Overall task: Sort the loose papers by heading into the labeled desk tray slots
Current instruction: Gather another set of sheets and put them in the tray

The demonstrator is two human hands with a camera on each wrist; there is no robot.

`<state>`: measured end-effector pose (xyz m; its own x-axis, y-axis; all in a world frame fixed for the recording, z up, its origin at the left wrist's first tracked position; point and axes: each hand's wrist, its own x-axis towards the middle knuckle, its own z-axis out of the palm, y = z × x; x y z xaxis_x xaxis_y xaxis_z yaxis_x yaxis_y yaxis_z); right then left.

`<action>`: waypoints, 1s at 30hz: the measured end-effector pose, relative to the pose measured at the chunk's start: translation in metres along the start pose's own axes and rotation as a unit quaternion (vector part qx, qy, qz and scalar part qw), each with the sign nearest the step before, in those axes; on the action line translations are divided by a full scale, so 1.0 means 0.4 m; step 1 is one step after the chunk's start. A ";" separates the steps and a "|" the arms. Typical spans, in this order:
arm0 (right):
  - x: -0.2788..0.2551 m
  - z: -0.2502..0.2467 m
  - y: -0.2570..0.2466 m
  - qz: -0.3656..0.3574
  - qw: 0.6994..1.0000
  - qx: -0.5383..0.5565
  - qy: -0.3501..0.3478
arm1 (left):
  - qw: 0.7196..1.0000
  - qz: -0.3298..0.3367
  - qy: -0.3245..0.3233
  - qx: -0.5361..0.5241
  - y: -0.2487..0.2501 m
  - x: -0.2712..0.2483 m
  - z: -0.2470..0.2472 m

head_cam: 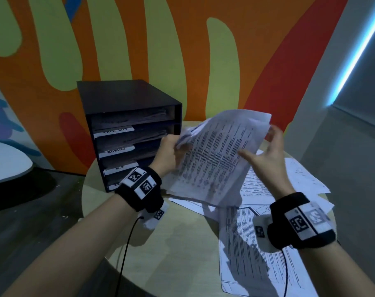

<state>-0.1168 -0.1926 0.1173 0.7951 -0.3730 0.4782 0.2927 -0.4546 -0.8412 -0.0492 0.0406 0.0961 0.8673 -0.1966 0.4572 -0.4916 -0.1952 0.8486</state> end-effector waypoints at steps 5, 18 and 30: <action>0.023 -0.035 -0.096 -0.214 0.942 -0.257 -0.023 | 0.958 0.202 -0.056 0.194 0.073 0.028 -0.010; -0.002 -0.064 0.019 0.044 0.985 0.133 -0.096 | 0.991 -0.056 0.101 -0.069 0.000 -0.027 -0.136; -0.051 0.049 0.135 0.141 0.962 0.111 -0.208 | 0.980 -0.156 0.016 -0.121 -0.104 -0.084 -0.155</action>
<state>-0.1069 -0.1935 0.0570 0.9896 -0.0797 0.1199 0.1039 -0.1814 -0.9779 -0.0531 0.1149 0.0621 0.9764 -0.1318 0.1712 -0.1735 -0.0062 0.9848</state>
